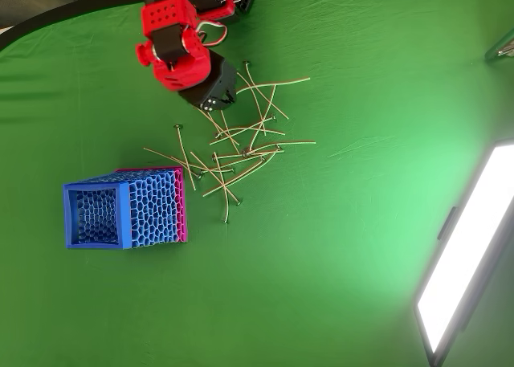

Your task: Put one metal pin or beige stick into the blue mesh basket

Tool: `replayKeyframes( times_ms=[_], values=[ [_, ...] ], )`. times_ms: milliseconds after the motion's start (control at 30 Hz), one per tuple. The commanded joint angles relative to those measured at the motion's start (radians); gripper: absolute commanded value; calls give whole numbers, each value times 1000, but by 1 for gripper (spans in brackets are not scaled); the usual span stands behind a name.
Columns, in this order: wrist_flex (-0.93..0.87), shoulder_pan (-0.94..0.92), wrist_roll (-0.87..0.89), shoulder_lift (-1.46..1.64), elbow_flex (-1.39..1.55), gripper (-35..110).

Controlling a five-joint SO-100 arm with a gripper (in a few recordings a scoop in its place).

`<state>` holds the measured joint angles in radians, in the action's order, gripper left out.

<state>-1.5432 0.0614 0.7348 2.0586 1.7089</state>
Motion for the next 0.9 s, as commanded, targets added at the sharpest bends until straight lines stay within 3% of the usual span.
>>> replayKeyframes(
  times_ms=[0, 400, 867],
  values=[
    [-34, -52, -55, 41, -150, 1],
    [-78, -305, -218, -63, -534, 1],
    [55, -525, -330, -255, -839, 1]
  ],
)
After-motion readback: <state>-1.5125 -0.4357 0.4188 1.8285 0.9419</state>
